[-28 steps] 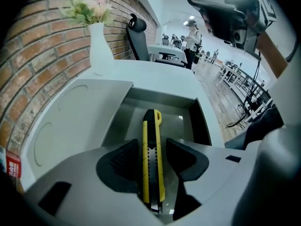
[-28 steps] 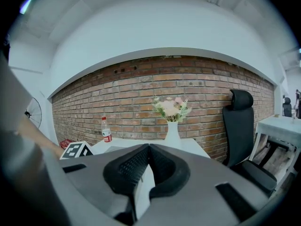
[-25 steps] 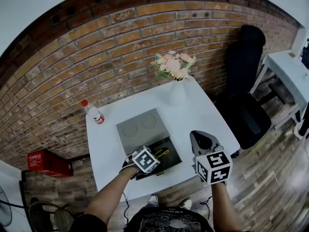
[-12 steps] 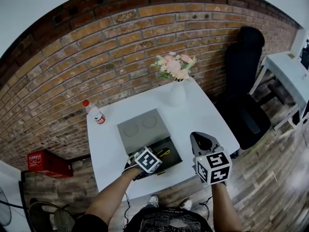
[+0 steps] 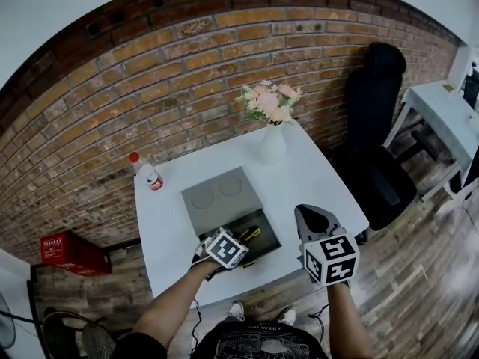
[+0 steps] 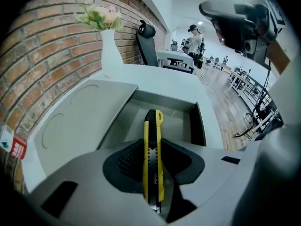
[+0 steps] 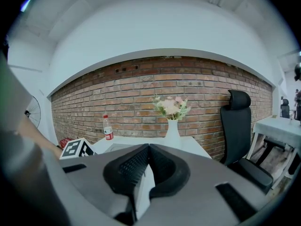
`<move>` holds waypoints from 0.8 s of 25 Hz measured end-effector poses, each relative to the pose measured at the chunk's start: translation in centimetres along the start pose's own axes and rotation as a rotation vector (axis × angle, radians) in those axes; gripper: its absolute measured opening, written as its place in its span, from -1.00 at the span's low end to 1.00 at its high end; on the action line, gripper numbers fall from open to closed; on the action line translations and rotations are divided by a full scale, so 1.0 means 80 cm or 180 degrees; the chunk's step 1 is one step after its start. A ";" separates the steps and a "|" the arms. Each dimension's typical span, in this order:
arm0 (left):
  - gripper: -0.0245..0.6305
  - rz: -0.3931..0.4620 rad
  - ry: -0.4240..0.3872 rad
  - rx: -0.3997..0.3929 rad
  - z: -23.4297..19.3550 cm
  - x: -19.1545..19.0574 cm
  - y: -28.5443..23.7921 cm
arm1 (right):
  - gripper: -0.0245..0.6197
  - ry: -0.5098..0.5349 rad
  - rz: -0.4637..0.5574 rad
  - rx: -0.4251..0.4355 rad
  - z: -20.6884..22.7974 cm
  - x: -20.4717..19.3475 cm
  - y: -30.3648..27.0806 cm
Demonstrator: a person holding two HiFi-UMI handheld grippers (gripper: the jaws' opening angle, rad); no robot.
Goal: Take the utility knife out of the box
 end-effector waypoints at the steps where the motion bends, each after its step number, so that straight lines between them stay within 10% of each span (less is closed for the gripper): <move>1: -0.54 0.0041 -0.0020 0.0016 0.001 0.001 0.004 | -0.87 -0.0003 -0.0001 -0.0003 -0.001 -0.001 0.002; 20: -0.53 0.1114 0.0134 0.0246 0.000 0.075 0.105 | -0.87 -0.0021 0.0106 -0.0092 -0.007 0.005 0.022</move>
Point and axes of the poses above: the fingertips, and each gripper's own axes: y backward along the fingers, z to its right, x out of its top, the point moved 5 cm from there along y, backward along the fingers, and after that the axes turned 3 degrees about -y, right-handed, at the moved point
